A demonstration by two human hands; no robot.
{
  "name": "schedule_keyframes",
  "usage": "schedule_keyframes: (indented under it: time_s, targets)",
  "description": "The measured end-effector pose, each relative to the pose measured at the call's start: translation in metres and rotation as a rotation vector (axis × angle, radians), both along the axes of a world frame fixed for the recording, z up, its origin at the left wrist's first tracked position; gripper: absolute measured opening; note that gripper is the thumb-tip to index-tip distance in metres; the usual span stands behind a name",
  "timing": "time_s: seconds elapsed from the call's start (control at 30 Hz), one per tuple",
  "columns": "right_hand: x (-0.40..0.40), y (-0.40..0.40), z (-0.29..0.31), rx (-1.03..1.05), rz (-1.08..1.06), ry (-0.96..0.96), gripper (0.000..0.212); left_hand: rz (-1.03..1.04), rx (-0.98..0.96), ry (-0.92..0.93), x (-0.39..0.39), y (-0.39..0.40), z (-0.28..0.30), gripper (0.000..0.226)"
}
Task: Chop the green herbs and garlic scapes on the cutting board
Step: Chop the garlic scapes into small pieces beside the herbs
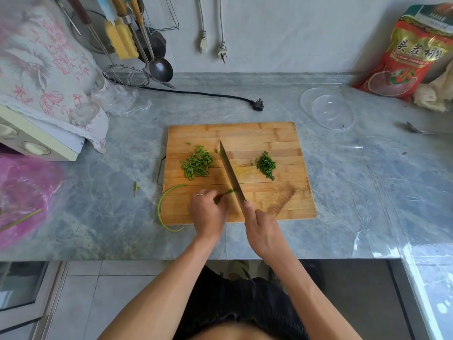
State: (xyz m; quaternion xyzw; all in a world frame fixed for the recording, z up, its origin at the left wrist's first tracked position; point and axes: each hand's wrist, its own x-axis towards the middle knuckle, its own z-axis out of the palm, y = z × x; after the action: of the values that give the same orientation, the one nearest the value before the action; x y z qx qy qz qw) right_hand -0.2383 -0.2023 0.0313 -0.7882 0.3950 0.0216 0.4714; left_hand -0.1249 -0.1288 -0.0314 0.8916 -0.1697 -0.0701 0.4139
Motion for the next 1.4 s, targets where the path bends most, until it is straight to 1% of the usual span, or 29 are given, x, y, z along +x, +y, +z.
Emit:
schedule_keyframes:
  time_s: [0.2, 0.3, 0.4, 0.47, 0.53, 0.63, 0.67, 0.8, 0.87, 0.9, 0.93, 0.97, 1.0, 1.03, 1.07, 1.1, 1.13, 1.17, 1.2, 1.23, 1.27, 1.3, 1.33, 1.37, 1.4]
  targets:
    - [0.001, 0.003, -0.004, -0.02, 0.025, 0.017, 0.055, -0.034, -0.02, -0.011, 0.001, 0.002, -0.001, 0.017]
    - [0.002, 0.005, -0.004, -0.027, 0.014, 0.026, 0.064, -0.056, -0.035, -0.035, 0.003, 0.002, 0.0, 0.019]
    - [0.005, 0.006, -0.006, -0.048, 0.006, 0.034, 0.068, -0.062, -0.051, -0.038, 0.004, 0.001, -0.001, 0.025]
    - [0.004, 0.01, -0.005, -0.14, 0.038, -0.041, 0.062, -0.072, -0.045, -0.033, 0.005, 0.002, -0.003, 0.023]
    - [0.003, 0.015, -0.007, -0.14, 0.103, -0.019, 0.056, -0.086, -0.031, -0.033, 0.005, 0.003, -0.005, 0.022]
    - [0.001, 0.011, -0.015, -0.074, 0.032, 0.003, 0.053, -0.093, -0.023, -0.03, 0.006, 0.002, -0.007, 0.022]
    - [0.003, 0.01, -0.014, -0.09, 0.012, 0.009, 0.053, -0.096, -0.029, -0.031, 0.006, 0.003, -0.008, 0.022]
    - [0.012, 0.012, -0.012, -0.069, 0.018, 0.053, 0.058, -0.117, -0.034, -0.043, 0.008, 0.003, -0.01, 0.025]
    - [0.02, 0.015, -0.009, -0.004, -0.047, 0.052, 0.055, -0.122, -0.019, -0.051, 0.008, 0.003, -0.009, 0.031]
    - [0.025, 0.017, -0.005, -0.038, -0.07, 0.024, 0.052, -0.118, -0.018, -0.051, 0.008, 0.003, -0.01, 0.032]
    - [0.029, 0.015, -0.003, 0.104, -0.089, -0.004, 0.047, -0.115, -0.018, -0.047, 0.009, 0.004, -0.012, 0.031]
    - [0.032, 0.012, -0.001, 0.201, -0.171, -0.021, 0.038, -0.115, -0.017, -0.045, 0.01, 0.004, -0.014, 0.027]
    - [0.03, 0.011, -0.006, 0.12, -0.136, -0.068, 0.034, -0.114, -0.014, -0.05, 0.008, 0.004, -0.015, 0.021]
    - [0.032, 0.012, -0.003, 0.175, -0.135, -0.052, 0.032, -0.111, 0.0, -0.064, 0.008, 0.005, -0.016, 0.016]
    - [0.036, 0.006, -0.01, 0.154, -0.091, -0.033, 0.03, -0.111, 0.018, -0.076, 0.008, 0.004, -0.016, 0.014]
    - [0.035, 0.006, -0.013, 0.112, -0.082, -0.016, 0.029, -0.117, 0.04, -0.092, 0.007, 0.005, -0.015, 0.014]
    - [0.029, 0.011, -0.009, 0.061, -0.081, -0.032, 0.028, -0.125, 0.061, -0.103, 0.007, 0.006, -0.015, 0.014]
    - [0.022, 0.013, -0.013, -0.036, -0.07, -0.08, 0.025, -0.135, 0.078, -0.113, 0.006, 0.007, -0.015, 0.016]
    - [0.018, 0.015, -0.011, 0.035, -0.13, -0.114, 0.022, -0.141, 0.089, -0.119, 0.006, 0.008, -0.015, 0.019]
    - [0.02, 0.014, -0.008, 0.091, -0.106, -0.11, 0.03, -0.144, 0.094, -0.123, 0.006, 0.009, -0.015, 0.022]
    - [0.017, 0.014, -0.006, 0.034, -0.133, -0.121, 0.039, -0.141, 0.091, -0.122, 0.006, 0.009, -0.015, 0.024]
    - [0.014, 0.015, -0.008, 0.063, -0.142, -0.053, 0.045, -0.128, 0.08, -0.113, 0.006, 0.009, -0.015, 0.025]
    - [0.012, 0.016, -0.004, 0.042, -0.104, -0.04, 0.05, -0.109, 0.063, -0.092, 0.005, 0.008, -0.014, 0.025]
    - [0.013, 0.016, -0.003, -0.034, -0.092, -0.089, 0.053, -0.087, 0.045, -0.066, 0.006, 0.007, -0.012, 0.025]
    - [0.014, 0.017, -0.001, -0.09, -0.134, -0.155, 0.054, -0.072, 0.031, -0.037, 0.006, 0.005, -0.012, 0.025]
